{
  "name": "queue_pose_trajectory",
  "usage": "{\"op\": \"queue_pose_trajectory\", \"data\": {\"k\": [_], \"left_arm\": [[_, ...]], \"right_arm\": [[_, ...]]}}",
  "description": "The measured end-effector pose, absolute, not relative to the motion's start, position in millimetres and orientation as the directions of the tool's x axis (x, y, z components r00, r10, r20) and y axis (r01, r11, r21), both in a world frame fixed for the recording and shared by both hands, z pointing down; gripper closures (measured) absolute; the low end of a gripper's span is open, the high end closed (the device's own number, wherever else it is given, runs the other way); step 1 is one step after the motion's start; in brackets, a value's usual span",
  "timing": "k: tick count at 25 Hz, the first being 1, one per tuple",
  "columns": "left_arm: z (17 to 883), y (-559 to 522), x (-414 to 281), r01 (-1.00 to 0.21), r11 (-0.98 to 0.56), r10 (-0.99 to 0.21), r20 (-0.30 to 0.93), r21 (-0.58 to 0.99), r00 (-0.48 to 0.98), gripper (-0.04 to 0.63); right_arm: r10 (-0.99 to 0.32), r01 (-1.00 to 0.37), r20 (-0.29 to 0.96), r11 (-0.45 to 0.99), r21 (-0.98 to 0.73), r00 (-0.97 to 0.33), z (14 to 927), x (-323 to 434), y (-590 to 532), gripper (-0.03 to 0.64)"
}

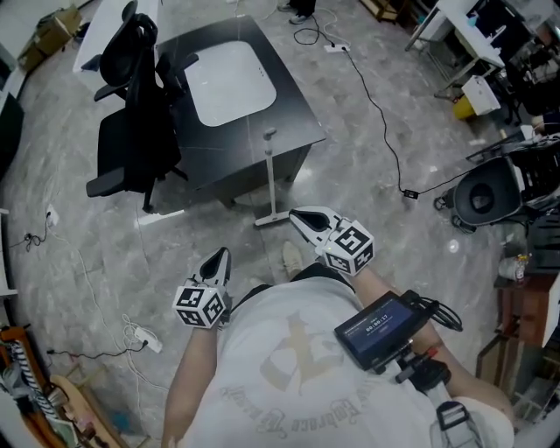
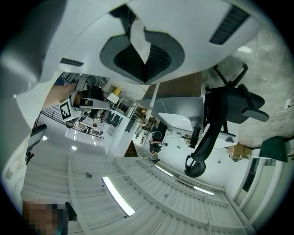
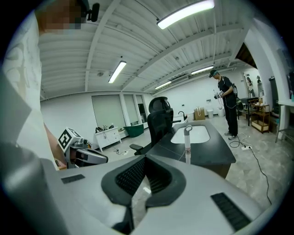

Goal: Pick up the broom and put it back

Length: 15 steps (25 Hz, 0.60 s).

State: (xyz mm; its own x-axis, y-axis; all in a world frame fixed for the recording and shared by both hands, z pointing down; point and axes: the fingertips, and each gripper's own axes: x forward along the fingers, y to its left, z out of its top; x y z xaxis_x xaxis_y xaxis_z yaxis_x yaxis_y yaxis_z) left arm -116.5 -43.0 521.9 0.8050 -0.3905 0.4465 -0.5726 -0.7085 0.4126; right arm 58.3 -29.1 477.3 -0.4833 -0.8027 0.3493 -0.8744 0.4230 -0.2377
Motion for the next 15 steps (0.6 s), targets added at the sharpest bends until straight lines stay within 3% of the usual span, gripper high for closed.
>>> {"op": "queue_pose_trajectory", "data": {"k": [15], "left_arm": [[512.9, -34.9, -115.8, -0.524, -0.754, -0.350, 0.434, 0.396, 0.830, 0.584]], "right_arm": [[-0.825, -0.892, 0.345, 0.383, -0.242, -0.448, 477.3, 49.4, -3.9, 0.600]]}}
